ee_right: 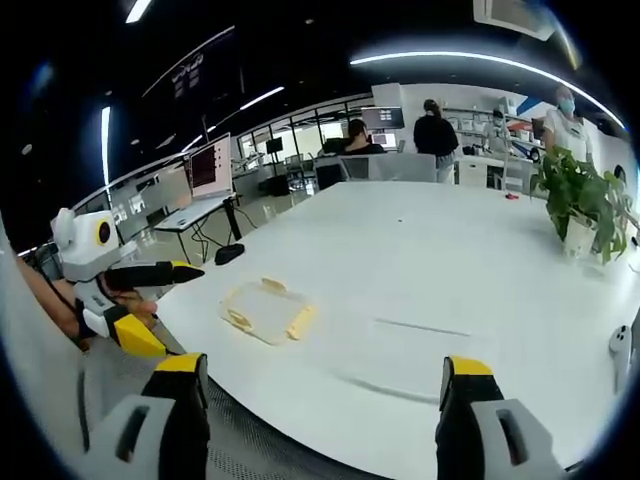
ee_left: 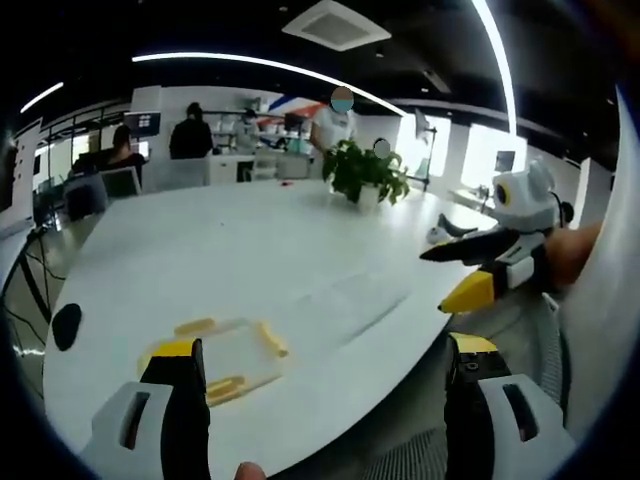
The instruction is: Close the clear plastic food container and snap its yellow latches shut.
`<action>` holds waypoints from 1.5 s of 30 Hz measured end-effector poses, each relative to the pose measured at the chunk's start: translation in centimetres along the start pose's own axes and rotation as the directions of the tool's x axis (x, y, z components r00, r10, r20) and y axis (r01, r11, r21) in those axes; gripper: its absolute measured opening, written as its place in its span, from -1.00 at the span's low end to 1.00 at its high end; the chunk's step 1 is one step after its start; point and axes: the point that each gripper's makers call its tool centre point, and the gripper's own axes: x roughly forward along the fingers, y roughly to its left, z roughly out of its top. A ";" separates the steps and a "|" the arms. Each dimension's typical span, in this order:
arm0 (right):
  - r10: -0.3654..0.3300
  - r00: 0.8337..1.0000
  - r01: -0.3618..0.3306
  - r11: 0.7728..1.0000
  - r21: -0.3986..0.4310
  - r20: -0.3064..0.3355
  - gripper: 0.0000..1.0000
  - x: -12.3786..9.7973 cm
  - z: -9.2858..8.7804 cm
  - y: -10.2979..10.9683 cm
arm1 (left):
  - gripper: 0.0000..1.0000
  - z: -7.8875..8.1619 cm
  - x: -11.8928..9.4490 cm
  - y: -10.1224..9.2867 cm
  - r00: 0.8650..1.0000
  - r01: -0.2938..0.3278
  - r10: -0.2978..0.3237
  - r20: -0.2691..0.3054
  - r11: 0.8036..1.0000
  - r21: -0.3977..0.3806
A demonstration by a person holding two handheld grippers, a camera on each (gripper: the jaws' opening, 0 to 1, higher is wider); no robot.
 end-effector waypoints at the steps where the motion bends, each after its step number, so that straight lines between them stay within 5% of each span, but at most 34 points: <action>1: 0.001 1.000 -0.001 1.000 0.000 0.000 0.92 0.0 0.0 0.0 | 0.98 0.0 0.0 0.0 1.000 0.000 0.000 0.000 1.000 -0.003; 29: -0.006 0.997 0.004 1.000 0.024 0.083 0.92 -0.6 2.0 -0.7 | 0.94 1.6 -0.6 0.8 0.999 0.003 -0.002 0.046 0.999 -0.035; 45: 0.000 0.996 0.000 1.000 -0.005 0.090 0.90 -0.1 3.4 -1.1 | 0.93 2.8 -1.6 5.0 0.997 -0.056 0.057 0.059 0.998 -0.017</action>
